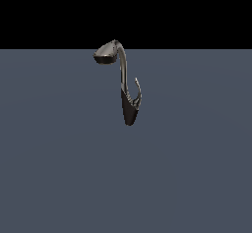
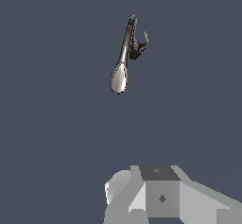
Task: Turn on the faucet by rotating a designated handle.
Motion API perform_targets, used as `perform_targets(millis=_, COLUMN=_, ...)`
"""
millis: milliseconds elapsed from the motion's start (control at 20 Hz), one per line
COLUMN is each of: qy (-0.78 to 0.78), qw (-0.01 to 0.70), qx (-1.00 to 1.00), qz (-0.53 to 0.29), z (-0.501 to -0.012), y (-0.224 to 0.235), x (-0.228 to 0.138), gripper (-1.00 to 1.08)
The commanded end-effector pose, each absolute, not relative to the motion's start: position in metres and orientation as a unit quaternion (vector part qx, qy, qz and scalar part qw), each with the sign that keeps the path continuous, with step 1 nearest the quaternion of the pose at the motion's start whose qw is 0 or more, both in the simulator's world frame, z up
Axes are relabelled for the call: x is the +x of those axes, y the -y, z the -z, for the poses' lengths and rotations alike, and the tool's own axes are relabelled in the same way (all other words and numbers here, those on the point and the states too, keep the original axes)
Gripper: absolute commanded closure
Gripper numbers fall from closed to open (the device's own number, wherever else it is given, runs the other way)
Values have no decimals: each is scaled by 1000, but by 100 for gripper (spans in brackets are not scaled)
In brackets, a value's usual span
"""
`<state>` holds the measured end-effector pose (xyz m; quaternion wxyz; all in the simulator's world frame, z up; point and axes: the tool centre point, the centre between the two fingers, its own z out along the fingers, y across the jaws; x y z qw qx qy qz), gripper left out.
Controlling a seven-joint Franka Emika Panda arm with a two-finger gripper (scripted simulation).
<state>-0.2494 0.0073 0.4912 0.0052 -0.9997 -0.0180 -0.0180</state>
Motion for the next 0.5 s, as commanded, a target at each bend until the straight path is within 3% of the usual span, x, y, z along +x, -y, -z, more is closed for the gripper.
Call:
perform_targets(millis=0, qy=18, qw=5, qx=-1000, qz=18, z=-491, y=-7, x=-249, gripper=108)
perform_targets(millis=450, qy=-10, qw=16, qx=-1000, qz=8, z=-484, y=-12, x=-236, gripper=108)
